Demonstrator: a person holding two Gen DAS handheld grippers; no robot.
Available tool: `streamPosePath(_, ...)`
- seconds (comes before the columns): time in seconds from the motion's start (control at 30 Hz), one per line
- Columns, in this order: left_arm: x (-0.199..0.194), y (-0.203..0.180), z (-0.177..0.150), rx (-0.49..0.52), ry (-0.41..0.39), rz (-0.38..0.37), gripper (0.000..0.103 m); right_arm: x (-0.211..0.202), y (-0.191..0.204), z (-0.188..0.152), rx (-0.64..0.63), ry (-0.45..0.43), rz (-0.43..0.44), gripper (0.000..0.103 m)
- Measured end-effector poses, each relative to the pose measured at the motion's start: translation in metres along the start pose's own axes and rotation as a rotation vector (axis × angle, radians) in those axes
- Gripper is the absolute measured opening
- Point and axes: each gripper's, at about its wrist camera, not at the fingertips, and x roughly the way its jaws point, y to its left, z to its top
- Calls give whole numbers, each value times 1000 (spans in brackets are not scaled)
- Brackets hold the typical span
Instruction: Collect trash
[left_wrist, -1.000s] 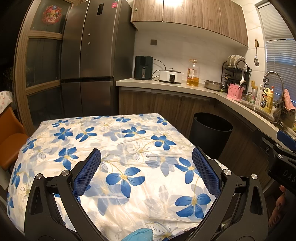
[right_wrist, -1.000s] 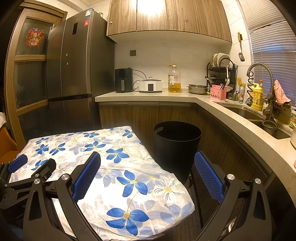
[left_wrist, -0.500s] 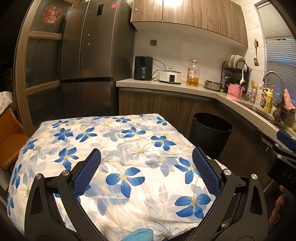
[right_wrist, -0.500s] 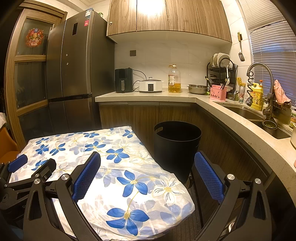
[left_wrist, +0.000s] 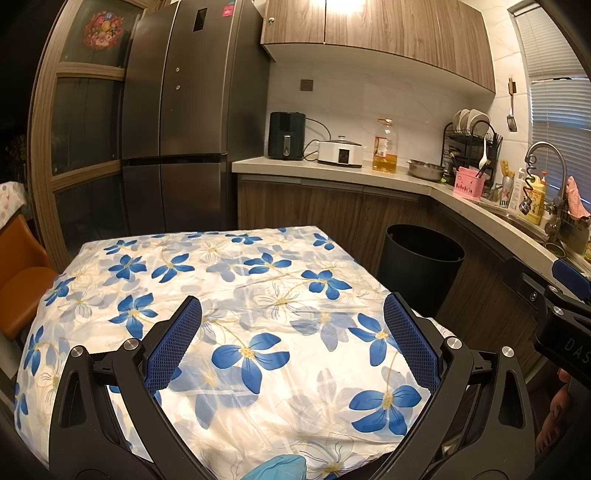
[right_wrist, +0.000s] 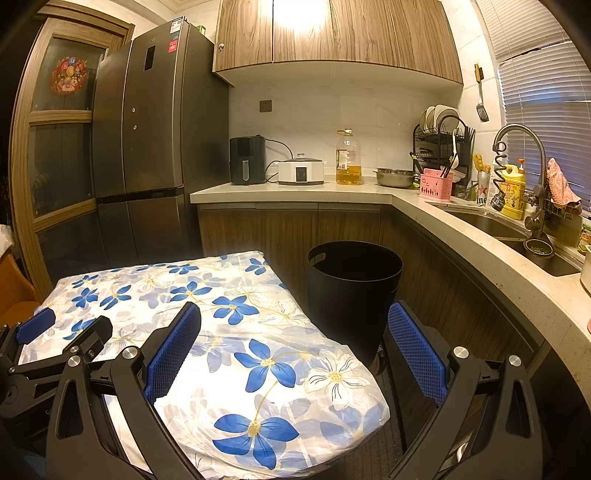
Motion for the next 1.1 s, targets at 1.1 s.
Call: streamPosePath(1.1,-1,-2,0,2,-4,-3,97,-1,2,3,8,5,-3,98)
